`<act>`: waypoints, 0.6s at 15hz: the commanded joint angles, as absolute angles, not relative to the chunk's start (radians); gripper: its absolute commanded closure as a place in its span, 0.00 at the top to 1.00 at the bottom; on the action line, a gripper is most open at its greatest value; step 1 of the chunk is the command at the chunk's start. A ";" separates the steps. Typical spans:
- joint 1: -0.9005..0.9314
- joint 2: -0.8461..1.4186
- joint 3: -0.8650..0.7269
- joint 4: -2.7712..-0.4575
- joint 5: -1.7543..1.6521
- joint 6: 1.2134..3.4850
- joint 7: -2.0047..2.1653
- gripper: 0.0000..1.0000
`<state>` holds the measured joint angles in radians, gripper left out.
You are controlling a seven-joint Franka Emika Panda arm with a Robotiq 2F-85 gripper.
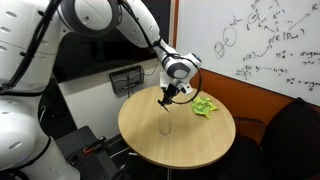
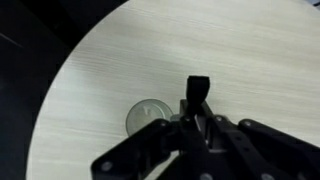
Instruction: Remove the marker from the plastic cup
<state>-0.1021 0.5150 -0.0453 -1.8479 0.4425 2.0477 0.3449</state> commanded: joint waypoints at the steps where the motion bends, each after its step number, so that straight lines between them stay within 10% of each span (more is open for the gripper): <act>1: -0.030 0.404 -0.098 -1.955 0.358 2.199 0.441 0.03; 9: 0.060 0.567 -0.249 -1.981 0.156 2.608 0.785 0.03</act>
